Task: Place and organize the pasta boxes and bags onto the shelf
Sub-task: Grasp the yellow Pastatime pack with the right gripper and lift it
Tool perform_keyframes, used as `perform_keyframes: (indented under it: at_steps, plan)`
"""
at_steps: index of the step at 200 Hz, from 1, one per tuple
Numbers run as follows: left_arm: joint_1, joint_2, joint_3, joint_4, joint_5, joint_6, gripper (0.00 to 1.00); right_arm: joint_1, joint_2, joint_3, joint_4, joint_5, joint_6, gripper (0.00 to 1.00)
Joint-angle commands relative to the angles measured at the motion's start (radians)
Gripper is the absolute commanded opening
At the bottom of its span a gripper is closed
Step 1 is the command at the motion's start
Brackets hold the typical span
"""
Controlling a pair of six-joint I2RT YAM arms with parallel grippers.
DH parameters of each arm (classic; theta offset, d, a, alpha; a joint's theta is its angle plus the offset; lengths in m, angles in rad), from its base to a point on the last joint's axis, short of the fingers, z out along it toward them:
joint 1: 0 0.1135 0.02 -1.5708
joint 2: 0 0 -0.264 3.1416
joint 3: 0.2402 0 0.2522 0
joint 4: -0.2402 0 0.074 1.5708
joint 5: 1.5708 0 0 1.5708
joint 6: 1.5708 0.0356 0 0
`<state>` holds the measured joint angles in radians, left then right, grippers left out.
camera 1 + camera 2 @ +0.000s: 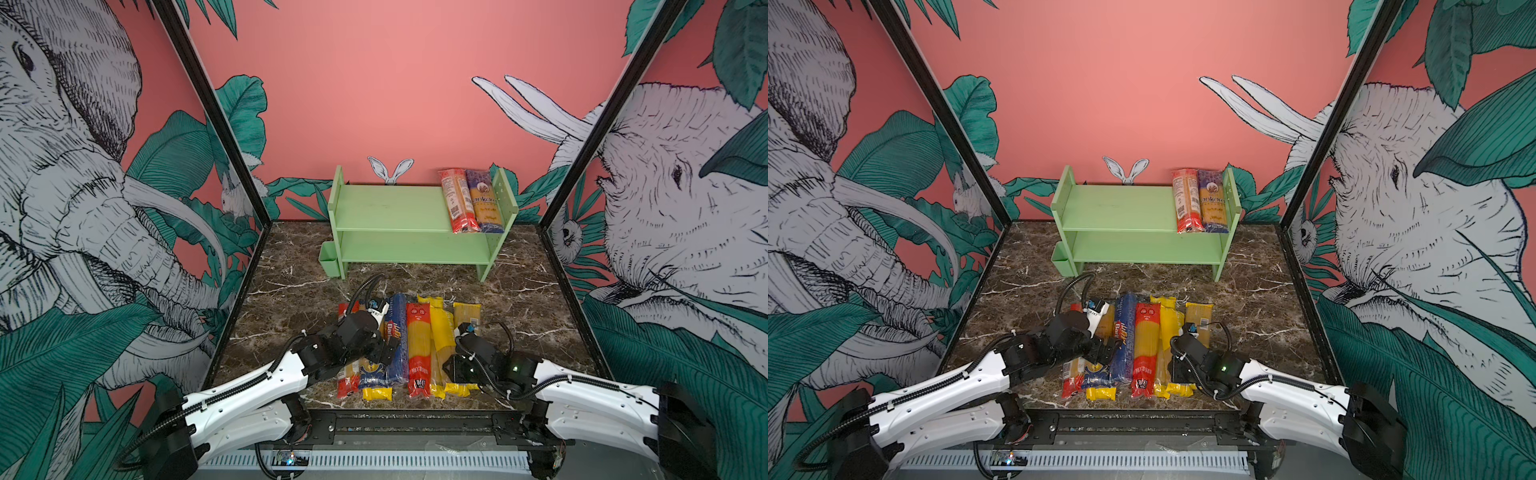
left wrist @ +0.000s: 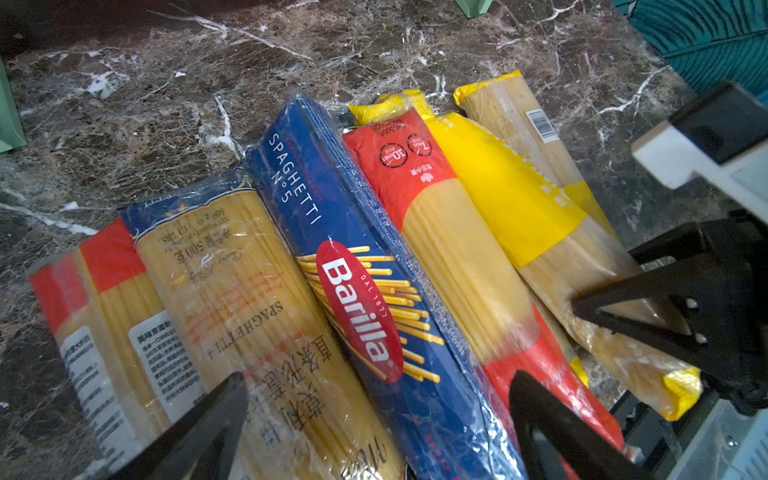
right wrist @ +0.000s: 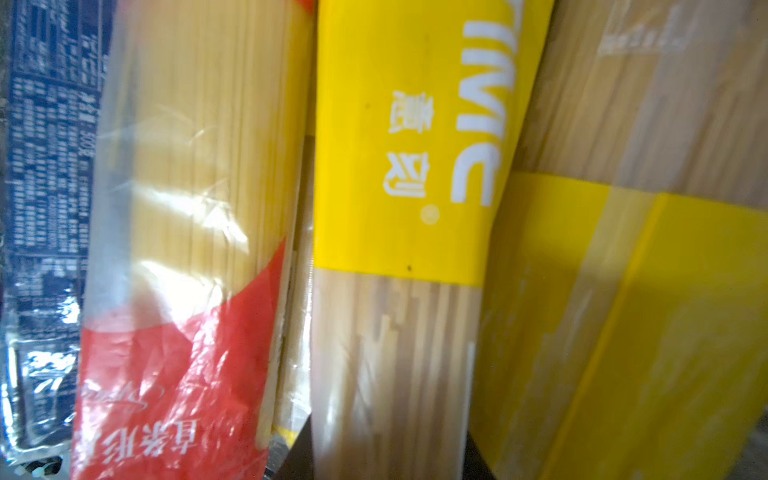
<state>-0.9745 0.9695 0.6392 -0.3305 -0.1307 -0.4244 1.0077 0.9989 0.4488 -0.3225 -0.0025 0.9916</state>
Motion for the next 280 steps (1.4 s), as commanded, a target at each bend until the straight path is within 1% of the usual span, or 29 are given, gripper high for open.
perform_keyframes:
  at_steps: [1,29,56,82,122,164,227,280]
  plan:
    - [-0.003,0.0,0.043,-0.003,0.001,0.011,0.98,-0.002,-0.037,0.035,0.122,-0.094,-0.025,0.0]
    - [-0.002,0.005,0.067,-0.028,-0.011,0.023,0.98,-0.022,-0.116,0.066,0.075,-0.108,-0.04,0.0]
    - [-0.003,0.005,0.083,-0.041,-0.022,0.032,0.98,-0.045,-0.195,0.06,0.124,-0.158,-0.005,0.0]
    - [-0.003,0.003,0.09,-0.044,-0.024,0.032,0.98,-0.056,-0.239,0.063,0.14,-0.184,0.014,0.0]
    - [-0.003,-0.013,0.097,-0.06,-0.033,0.032,0.98,-0.064,-0.291,0.06,0.124,-0.187,0.022,0.0]
    - [-0.003,-0.039,0.102,-0.071,-0.045,0.035,0.98,-0.082,-0.362,0.094,0.03,-0.166,0.002,0.0]
    - [-0.003,-0.053,0.082,-0.062,-0.044,0.024,0.98,-0.084,-0.378,0.189,-0.021,-0.188,-0.036,0.0]
    - [-0.003,-0.089,0.076,-0.081,-0.068,0.039,0.98,-0.083,-0.339,0.376,-0.125,-0.18,-0.138,0.0]
